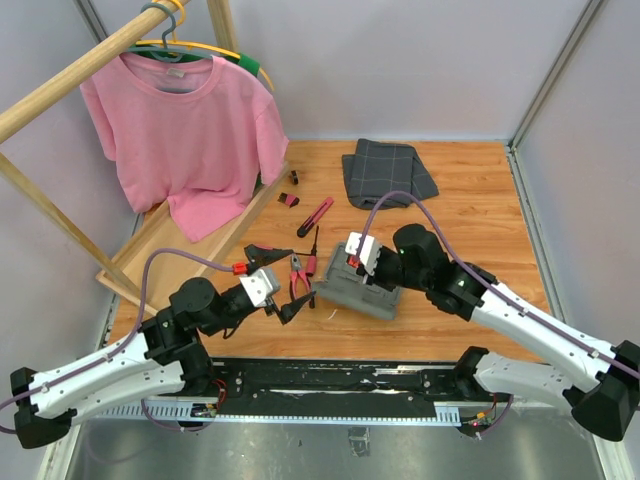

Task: Sort the tools into containers
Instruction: Open the storage box at the center of the board.

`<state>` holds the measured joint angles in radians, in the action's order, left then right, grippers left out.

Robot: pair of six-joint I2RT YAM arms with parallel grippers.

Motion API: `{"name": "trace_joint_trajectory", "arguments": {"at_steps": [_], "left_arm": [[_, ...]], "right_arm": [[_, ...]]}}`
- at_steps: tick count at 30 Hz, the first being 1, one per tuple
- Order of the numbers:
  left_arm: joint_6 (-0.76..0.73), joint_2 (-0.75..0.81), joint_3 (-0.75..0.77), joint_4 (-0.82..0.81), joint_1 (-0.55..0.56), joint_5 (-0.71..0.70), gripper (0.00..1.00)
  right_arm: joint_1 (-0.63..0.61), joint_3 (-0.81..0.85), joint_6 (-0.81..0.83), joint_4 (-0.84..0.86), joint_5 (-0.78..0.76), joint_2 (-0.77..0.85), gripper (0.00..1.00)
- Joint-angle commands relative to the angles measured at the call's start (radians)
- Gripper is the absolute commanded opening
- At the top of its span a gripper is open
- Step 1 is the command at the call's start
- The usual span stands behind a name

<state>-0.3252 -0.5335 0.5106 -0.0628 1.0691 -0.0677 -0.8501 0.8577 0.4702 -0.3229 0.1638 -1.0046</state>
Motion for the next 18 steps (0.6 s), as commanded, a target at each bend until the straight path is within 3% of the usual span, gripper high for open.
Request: {"name": "trace_joint_trajectory", "arguments": {"at_steps": [1,8,13,18], "left_arm": [[0.256,0.062,0.034,0.009,-0.002,-0.103,0.99],[0.378,0.057,0.080,0.114,-0.002,-0.305,0.99],[0.470,-0.029,0.159,0.236,-0.002,-0.405,0.99],[0.571,-0.106,0.189,0.285,-0.002,-0.363,0.99]], "right_arm": [[0.012,-0.070,-0.175,-0.005,0.105,0.041,0.16],[-0.014,-0.160,-0.382,0.059,0.207,0.120,0.25],[-0.020,-0.206,-0.496,0.064,0.082,0.161,0.37],[-0.020,-0.246,-0.540,0.058,-0.049,0.158,0.42]]}}
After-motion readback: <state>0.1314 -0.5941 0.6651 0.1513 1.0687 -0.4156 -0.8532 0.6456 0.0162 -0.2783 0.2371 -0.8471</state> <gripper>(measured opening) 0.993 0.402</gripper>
